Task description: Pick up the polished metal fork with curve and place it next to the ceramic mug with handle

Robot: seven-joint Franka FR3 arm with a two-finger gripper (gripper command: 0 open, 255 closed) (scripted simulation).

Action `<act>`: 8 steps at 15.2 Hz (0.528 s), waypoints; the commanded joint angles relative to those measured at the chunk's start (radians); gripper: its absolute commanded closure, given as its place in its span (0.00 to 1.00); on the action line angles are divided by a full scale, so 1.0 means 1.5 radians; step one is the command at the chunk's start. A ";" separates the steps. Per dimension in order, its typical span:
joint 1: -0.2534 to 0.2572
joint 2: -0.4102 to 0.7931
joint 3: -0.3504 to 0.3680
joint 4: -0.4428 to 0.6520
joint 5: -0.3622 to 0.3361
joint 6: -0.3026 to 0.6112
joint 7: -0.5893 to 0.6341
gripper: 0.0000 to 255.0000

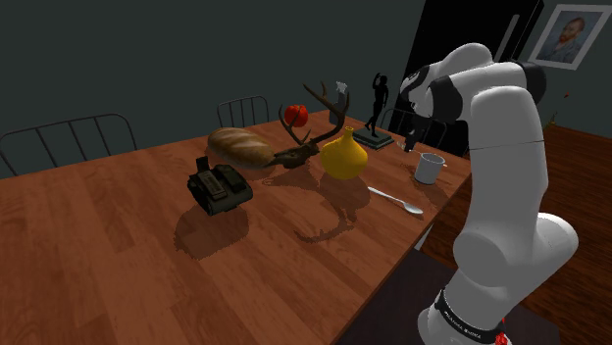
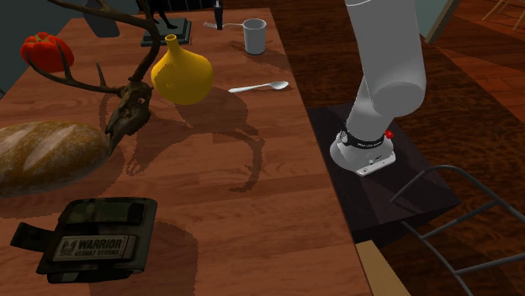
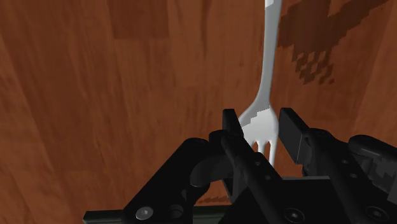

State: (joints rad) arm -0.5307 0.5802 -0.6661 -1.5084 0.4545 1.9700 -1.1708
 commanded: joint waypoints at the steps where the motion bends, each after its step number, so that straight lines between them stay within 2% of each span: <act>1: 0.001 0.005 0.003 -0.011 0.004 0.015 -0.004 1.00; 8: -0.003 0.024 0.013 -0.032 0.020 0.052 -0.015 1.00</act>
State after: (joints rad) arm -0.5354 0.6154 -0.6481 -1.5525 0.4826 2.0424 -1.1925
